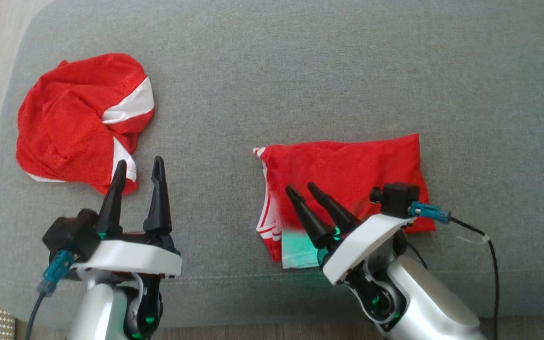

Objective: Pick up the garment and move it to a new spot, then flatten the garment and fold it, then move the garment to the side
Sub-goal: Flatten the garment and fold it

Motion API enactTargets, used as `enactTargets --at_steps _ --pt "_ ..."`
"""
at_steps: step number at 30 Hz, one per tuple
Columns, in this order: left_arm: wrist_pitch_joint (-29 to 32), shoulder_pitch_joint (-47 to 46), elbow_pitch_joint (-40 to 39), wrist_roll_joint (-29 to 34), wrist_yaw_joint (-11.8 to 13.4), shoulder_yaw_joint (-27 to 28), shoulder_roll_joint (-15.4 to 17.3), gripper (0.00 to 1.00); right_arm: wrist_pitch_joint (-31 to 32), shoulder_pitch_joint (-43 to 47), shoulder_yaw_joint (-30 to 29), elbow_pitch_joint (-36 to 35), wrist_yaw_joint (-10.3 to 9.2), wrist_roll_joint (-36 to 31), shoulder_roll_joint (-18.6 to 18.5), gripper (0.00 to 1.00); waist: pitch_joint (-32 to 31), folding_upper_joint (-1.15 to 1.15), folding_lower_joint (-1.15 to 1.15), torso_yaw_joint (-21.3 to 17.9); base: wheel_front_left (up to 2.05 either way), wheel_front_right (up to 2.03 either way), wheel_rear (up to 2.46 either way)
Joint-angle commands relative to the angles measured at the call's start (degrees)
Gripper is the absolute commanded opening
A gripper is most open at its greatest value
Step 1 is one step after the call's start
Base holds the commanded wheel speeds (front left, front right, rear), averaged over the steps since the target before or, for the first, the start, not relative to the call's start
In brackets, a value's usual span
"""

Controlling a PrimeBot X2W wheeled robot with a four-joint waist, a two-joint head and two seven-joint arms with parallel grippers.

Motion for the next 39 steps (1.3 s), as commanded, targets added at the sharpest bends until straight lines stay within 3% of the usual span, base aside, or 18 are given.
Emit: enactTargets --at_steps 1,8,12,16,24,28,39 --pt "-0.4 -2.0 -1.6 -0.3 0.4 1.8 0.2 1.0 -1.2 -2.6 0.9 -1.6 0.0 0.6 0.7 1.0 0.0 0.0 0.0 -0.1 0.0 0.0 0.0" --pt "-0.4 -1.8 -1.6 -0.1 0.6 2.0 0.2 1.0 -5.5 -5.1 -1.2 -0.1 0.0 2.6 0.7 1.0 -0.4 0.0 0.0 -1.7 0.0 0.0 0.0" --pt "-0.4 -1.7 -1.8 0.1 0.7 2.3 0.2 1.0 -6.6 -6.6 -6.0 1.1 0.0 -5.5 0.6 1.0 -0.8 0.0 0.0 -3.2 0.0 0.0 0.0" --pt "-0.4 -1.8 -2.1 0.3 0.6 2.2 0.2 1.0 -7.3 -6.0 -10.7 0.5 0.0 -15.4 -2.1 1.0 -1.1 0.0 0.0 -4.2 0.0 0.0 0.0" --pt "-0.4 -1.3 -2.7 -0.6 0.7 2.0 0.2 1.0 -8.2 0.9 -18.1 -6.6 0.0 -24.6 -6.0 1.0 -1.5 0.0 0.0 -5.1 0.0 0.0 0.0" --pt "-0.4 -0.3 -2.9 -1.2 0.8 1.8 0.2 1.0 -8.6 3.7 -20.2 -8.6 0.0 -25.7 -5.2 1.0 -1.7 0.0 0.0 -5.5 0.0 0.0 0.0" --pt "-0.4 2.5 -6.1 0.9 1.9 0.4 0.2 1.0 -9.1 9.9 -24.2 -12.9 0.0 -38.3 -3.2 1.0 -1.9 0.0 0.0 -5.3 0.0 0.0 0.0"
